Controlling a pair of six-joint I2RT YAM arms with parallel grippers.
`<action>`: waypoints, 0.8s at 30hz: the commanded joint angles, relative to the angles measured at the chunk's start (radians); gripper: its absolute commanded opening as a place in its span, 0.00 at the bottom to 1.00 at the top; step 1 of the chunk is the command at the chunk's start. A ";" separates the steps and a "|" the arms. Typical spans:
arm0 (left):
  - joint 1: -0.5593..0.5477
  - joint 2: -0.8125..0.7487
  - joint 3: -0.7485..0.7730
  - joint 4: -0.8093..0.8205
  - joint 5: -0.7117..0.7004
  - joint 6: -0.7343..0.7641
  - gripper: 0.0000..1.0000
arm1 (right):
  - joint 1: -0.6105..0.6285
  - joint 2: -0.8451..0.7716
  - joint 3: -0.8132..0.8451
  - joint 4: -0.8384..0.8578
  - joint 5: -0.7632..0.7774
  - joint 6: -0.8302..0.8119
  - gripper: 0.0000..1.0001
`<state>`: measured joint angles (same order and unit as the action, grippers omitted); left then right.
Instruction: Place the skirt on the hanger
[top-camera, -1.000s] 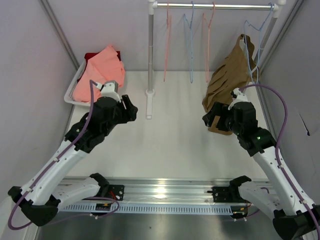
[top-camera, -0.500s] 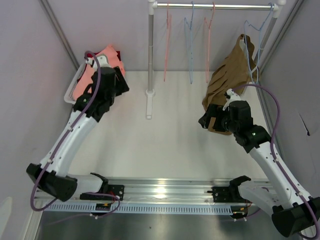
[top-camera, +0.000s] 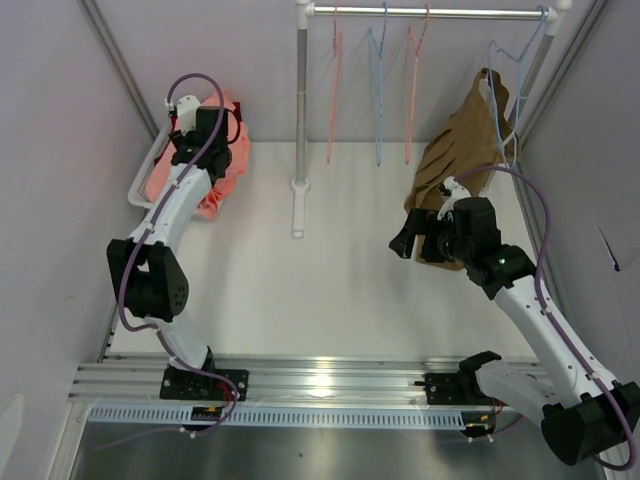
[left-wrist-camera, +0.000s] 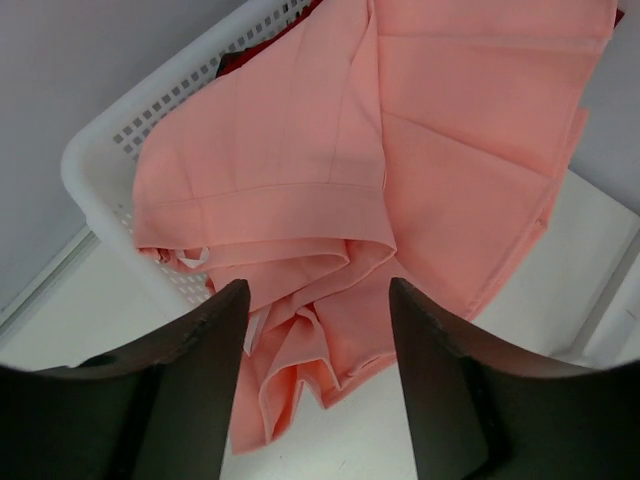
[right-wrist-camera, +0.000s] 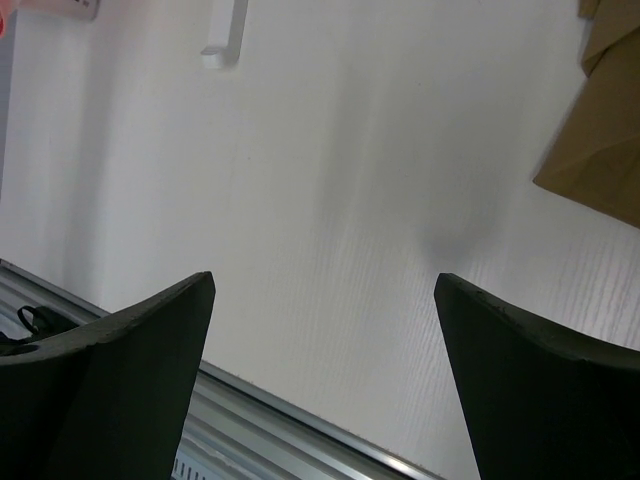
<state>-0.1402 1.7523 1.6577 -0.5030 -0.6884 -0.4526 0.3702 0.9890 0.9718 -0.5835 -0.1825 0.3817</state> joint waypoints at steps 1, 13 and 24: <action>-0.045 -0.010 0.056 0.080 -0.137 0.017 0.58 | 0.004 0.011 0.021 0.050 -0.041 -0.015 0.99; 0.036 0.380 0.396 -0.138 -0.074 -0.101 0.63 | 0.009 0.034 0.018 0.060 -0.068 -0.020 0.99; 0.120 0.527 0.458 -0.204 0.052 -0.167 0.63 | 0.013 0.080 0.018 0.070 -0.057 -0.014 0.99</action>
<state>-0.0315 2.2990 2.1014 -0.7059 -0.6685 -0.5884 0.3763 1.0653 0.9718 -0.5518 -0.2371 0.3801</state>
